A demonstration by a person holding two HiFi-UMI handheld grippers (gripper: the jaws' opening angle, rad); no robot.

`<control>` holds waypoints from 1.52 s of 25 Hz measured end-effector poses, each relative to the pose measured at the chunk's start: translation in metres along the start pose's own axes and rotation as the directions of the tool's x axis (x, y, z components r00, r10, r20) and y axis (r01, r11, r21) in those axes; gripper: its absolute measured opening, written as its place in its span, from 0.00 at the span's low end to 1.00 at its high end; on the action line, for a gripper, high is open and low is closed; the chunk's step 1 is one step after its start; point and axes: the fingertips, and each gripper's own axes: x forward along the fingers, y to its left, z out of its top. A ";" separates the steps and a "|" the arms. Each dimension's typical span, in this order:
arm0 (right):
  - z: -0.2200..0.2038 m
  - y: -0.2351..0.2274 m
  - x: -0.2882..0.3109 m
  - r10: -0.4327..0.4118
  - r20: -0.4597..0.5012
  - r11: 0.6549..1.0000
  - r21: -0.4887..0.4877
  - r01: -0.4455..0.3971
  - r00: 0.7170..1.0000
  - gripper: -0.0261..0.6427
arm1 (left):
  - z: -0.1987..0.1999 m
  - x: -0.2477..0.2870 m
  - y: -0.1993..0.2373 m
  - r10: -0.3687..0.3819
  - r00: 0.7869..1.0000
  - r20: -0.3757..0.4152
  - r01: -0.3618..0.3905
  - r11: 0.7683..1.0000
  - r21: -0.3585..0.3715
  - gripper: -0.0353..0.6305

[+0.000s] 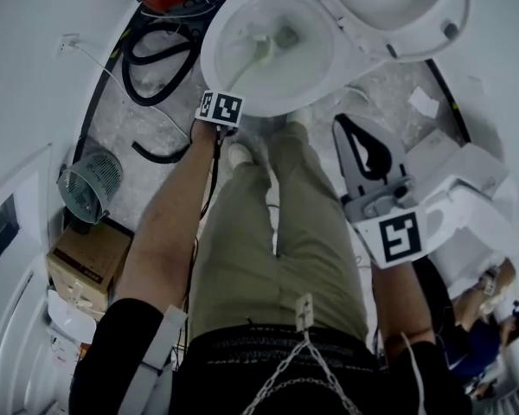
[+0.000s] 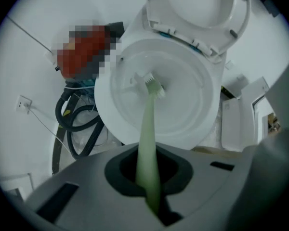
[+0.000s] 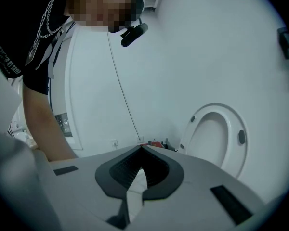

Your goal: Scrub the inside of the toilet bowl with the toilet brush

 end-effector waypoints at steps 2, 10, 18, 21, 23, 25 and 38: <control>0.002 0.008 -0.006 -0.004 0.003 1.000 -0.006 0.004 1.000 0.04 | -0.002 -0.014 0.003 -0.019 0.998 0.056 0.018 1.000 0.004 0.06; -0.003 0.025 -0.023 -0.062 0.001 0.998 0.010 0.062 0.998 0.04 | -0.016 -0.100 0.007 -0.048 0.923 0.381 0.090 0.992 -0.093 0.06; -0.005 0.051 -0.034 -0.072 0.002 0.997 -0.006 0.072 0.997 0.04 | -0.029 -0.219 -0.018 -0.153 0.786 0.599 0.258 0.962 -0.094 0.06; 0.013 0.064 -0.042 -0.081 0.010 0.997 -0.005 0.081 0.997 0.04 | -0.033 -0.279 -0.023 -0.148 0.720 0.678 0.242 0.969 -0.045 0.06; 0.031 0.073 -0.048 -0.084 0.027 0.996 -0.019 0.085 0.996 0.04 | -0.035 -0.319 -0.022 -0.129 0.673 0.728 0.205 0.979 -0.016 0.06; 0.051 0.084 -0.055 -0.083 0.043 0.996 -0.028 0.084 0.996 0.04 | -0.039 -0.358 -0.021 -0.109 0.626 0.772 0.173 0.985 -0.001 0.06; 0.148 0.117 -0.101 -0.084 0.096 0.989 -0.116 0.095 0.992 0.04 | -0.053 -0.576 -0.027 -0.042 0.343 0.938 0.003 0.999 0.043 0.06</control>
